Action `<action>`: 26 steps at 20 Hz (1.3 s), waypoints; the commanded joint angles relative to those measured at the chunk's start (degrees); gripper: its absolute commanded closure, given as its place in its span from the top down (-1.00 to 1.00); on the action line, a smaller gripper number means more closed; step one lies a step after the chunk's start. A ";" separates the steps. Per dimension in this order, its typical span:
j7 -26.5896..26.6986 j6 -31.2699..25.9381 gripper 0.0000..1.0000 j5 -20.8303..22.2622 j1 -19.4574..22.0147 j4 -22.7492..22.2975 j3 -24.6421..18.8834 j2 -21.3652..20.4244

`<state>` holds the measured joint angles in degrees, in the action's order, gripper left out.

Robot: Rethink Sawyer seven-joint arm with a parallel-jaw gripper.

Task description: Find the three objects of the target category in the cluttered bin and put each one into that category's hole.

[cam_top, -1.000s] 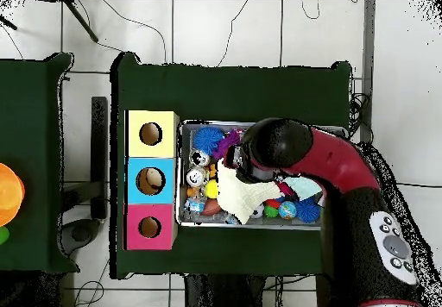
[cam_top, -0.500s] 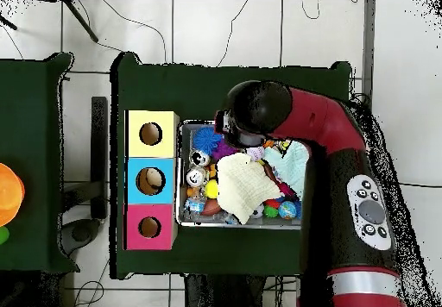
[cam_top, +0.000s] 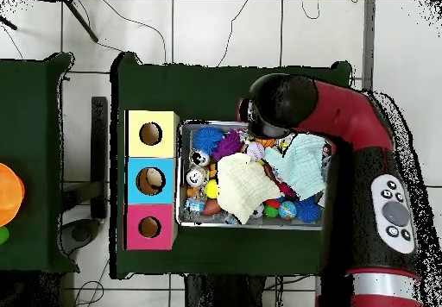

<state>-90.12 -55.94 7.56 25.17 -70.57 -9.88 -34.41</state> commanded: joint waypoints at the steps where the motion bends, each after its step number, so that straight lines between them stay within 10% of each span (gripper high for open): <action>1: 0.30 6.94 1.00 3.45 7.45 -4.07 1.48 1.25; 26: -7.03 15.46 1.00 5.36 3.67 -4.80 4.12 4.42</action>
<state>-90.12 -42.59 11.13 31.16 -70.57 -5.53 -31.81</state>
